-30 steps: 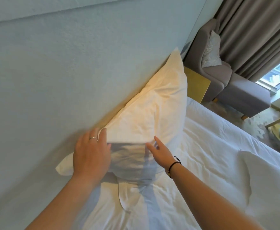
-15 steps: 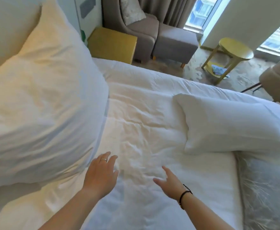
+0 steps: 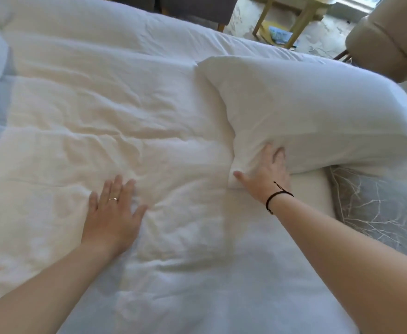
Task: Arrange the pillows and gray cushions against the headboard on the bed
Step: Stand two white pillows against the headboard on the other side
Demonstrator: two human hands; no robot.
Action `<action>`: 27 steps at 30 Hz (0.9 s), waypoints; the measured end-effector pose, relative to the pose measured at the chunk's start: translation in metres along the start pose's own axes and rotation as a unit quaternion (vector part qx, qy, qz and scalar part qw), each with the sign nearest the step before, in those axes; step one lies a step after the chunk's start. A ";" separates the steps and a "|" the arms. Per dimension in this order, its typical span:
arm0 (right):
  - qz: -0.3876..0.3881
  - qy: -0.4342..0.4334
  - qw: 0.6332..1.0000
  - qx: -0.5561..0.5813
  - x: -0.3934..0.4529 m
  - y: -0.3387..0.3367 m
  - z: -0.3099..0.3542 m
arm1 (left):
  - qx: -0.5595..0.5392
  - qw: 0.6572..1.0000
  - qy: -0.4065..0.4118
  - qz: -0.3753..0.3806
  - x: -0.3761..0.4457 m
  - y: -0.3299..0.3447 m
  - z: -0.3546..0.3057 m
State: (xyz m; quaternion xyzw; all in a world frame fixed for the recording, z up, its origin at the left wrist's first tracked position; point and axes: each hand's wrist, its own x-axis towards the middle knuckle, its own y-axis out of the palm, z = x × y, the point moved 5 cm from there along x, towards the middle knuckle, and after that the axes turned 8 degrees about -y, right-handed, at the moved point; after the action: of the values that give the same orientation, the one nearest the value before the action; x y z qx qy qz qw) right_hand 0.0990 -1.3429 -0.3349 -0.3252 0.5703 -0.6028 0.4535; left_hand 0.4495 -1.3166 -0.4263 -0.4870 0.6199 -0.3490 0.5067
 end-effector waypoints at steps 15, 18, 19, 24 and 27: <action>-0.065 -0.060 0.990 -0.107 0.050 0.031 -0.004 | 0.039 0.998 0.004 -0.046 0.019 0.039 0.006; -0.040 -0.037 0.995 -0.086 0.047 0.016 -0.006 | 0.024 1.000 0.013 -0.007 0.019 0.039 0.007; -0.033 -0.028 0.996 -0.076 0.045 0.011 -0.006 | 0.010 1.000 0.015 0.012 0.020 0.037 0.008; 0.001 -0.007 0.998 -0.055 0.022 -0.030 0.002 | -0.087 0.980 0.006 0.176 0.002 0.015 0.012; 0.018 -0.032 0.999 -0.030 -0.005 -0.061 0.022 | -0.258 0.944 -0.037 0.203 -0.045 -0.020 0.014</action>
State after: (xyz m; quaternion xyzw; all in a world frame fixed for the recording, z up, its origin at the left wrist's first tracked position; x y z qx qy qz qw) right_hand 0.1097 -1.3508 -0.2717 -0.3476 0.5787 -0.5669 0.4722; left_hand 0.4681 -1.2781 -0.3984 -0.4778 0.7552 -0.0489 0.4460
